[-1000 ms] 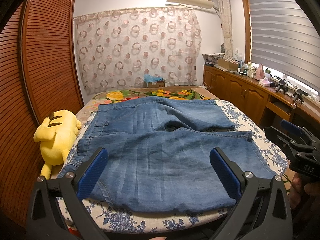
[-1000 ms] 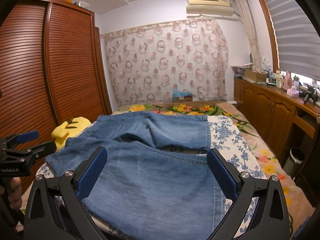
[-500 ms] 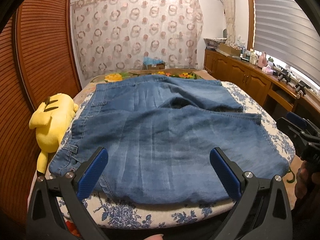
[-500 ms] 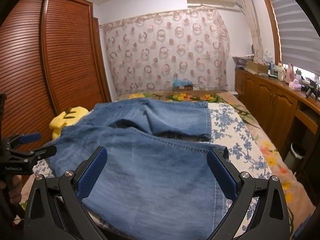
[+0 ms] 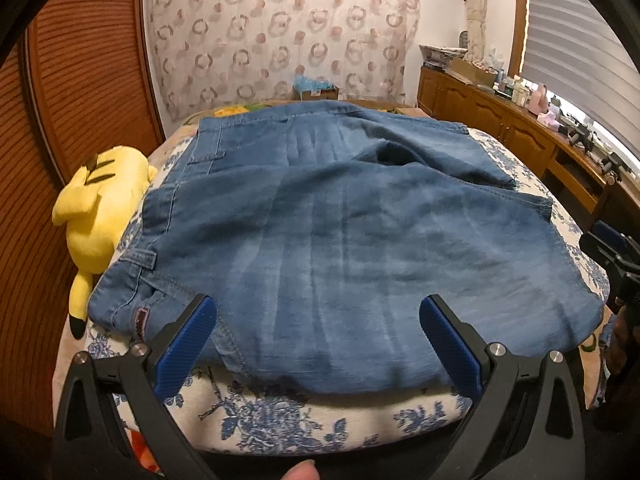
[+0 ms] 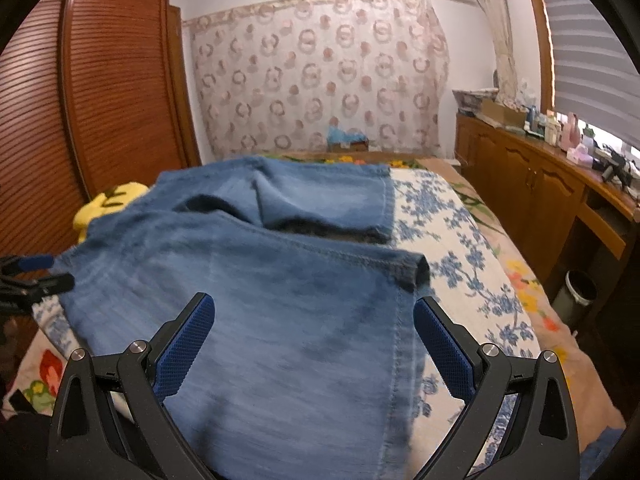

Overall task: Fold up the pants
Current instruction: 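Lower both tools to the jeans and close the right tool on a hem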

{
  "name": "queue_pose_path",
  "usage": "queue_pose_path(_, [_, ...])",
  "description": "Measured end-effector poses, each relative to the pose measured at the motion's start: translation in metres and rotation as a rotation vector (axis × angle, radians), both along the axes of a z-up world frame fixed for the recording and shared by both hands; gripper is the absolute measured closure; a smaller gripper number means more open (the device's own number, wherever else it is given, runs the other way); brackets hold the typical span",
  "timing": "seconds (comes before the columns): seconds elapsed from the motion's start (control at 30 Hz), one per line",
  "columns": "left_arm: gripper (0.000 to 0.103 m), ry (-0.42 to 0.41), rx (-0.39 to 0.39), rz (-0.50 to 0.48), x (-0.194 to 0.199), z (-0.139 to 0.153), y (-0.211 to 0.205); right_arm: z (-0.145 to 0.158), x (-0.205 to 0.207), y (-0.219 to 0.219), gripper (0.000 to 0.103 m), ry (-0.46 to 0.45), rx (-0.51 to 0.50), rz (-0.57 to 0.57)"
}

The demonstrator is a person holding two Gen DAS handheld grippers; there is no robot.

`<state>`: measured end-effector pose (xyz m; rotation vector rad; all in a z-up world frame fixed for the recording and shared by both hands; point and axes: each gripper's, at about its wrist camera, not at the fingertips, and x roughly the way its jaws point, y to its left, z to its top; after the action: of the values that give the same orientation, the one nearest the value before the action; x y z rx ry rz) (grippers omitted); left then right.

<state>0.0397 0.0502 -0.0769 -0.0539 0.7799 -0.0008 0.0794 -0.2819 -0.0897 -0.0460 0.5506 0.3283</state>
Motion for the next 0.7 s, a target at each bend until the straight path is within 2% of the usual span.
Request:
queue_pose_path(0.2, [0.0,0.029,-0.005,0.012,0.001,-0.008,0.019,-0.013,0.002,-0.015,0.002,0.054,-0.022,-0.021])
queue_pose_path(0.43, [0.0,0.024,-0.023,0.059,-0.002,-0.015,0.048,-0.026,-0.003,-0.037,0.006,0.129,-0.066,-0.032])
queue_pose_path(0.7, [0.0,0.004,-0.063,0.061,-0.006,-0.019,0.069,-0.03,-0.013,-0.052,0.018,0.187,-0.076,-0.023])
